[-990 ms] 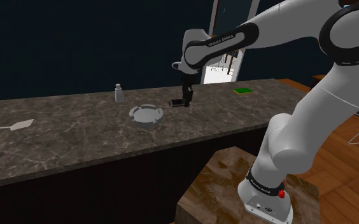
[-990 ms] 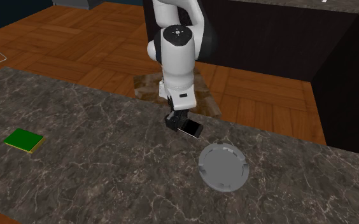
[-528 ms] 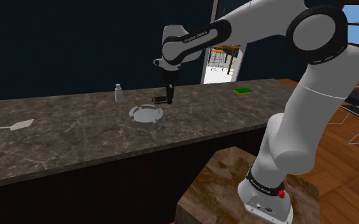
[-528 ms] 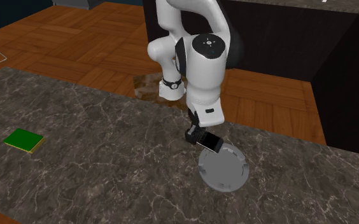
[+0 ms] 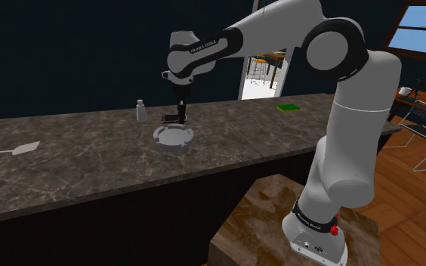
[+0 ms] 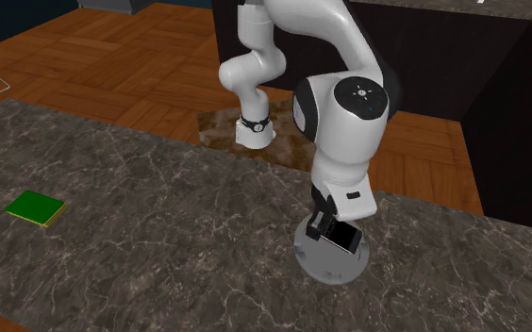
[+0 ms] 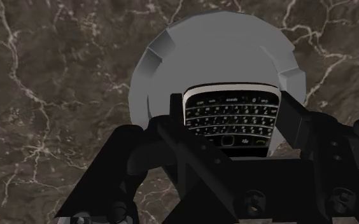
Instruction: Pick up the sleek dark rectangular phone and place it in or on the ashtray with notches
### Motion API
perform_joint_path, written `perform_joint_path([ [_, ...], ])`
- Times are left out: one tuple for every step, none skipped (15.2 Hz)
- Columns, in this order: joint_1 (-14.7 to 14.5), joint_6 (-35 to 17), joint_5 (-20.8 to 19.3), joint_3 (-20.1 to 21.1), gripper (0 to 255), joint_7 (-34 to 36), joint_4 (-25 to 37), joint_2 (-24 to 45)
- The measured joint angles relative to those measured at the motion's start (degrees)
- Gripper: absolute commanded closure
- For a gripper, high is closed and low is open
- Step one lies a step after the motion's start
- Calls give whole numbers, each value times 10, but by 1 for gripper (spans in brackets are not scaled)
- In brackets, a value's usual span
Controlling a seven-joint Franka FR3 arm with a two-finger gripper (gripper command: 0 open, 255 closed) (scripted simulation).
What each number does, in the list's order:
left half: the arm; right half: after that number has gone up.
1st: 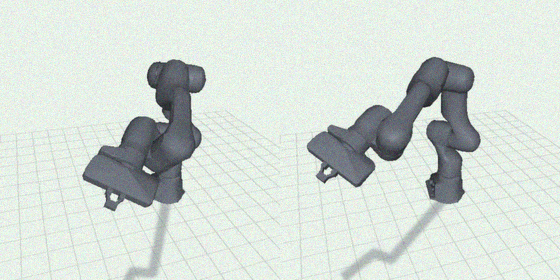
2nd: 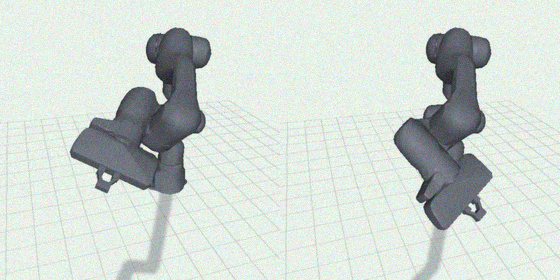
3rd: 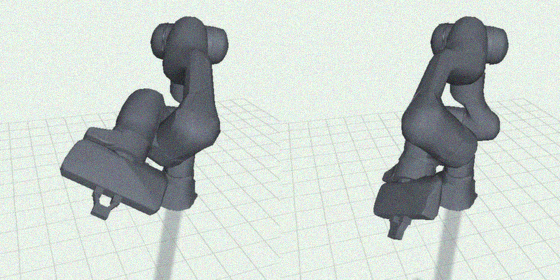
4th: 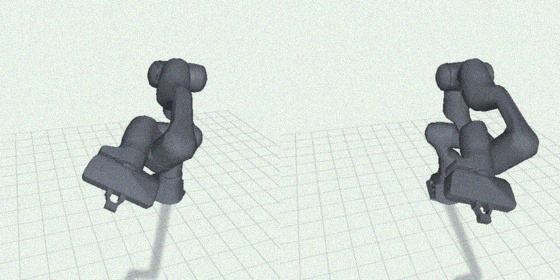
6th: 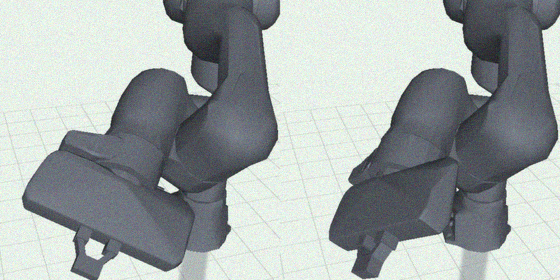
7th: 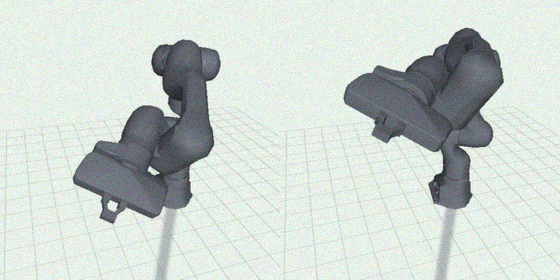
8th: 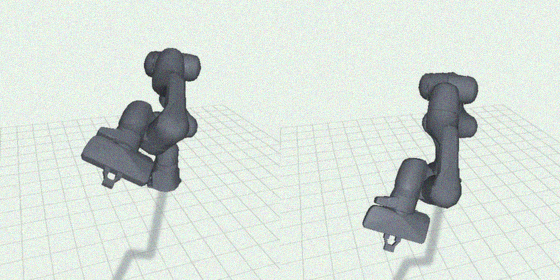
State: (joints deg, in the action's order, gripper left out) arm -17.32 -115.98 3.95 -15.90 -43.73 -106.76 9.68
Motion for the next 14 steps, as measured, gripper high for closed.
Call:
perform_joint_path([
  [0, -5, 1, 0, 255, 0, -1, 4],
  [0, -10, 2, 1, 255, -1, -3, 7],
  [0, -17, 3, 1, 255, 0, -9, 9],
  [0, -24, 4, 1, 255, -2, -13, 12],
  [1, -32, 6, 1, 255, -3, -18, 15],
  [1, -39, 7, 2, 255, -4, -22, 18],
  [1, -47, 8, 2, 255, -5, -26, 22],
  [1, -53, 9, 2, 255, -5, -29, 25],
  [1, -59, 11, 3, 255, -6, -32, 28],
  [1, -66, 11, 3, 255, -6, -38, 30],
  [1, -72, 13, 4, 255, -7, -40, 33],
  [2, -78, 14, 4, 255, -9, -43, 36],
  [2, -81, 14, 4, 255, -9, -45, 37],
  [2, -83, 15, 4, 255, -9, -46, 38],
])
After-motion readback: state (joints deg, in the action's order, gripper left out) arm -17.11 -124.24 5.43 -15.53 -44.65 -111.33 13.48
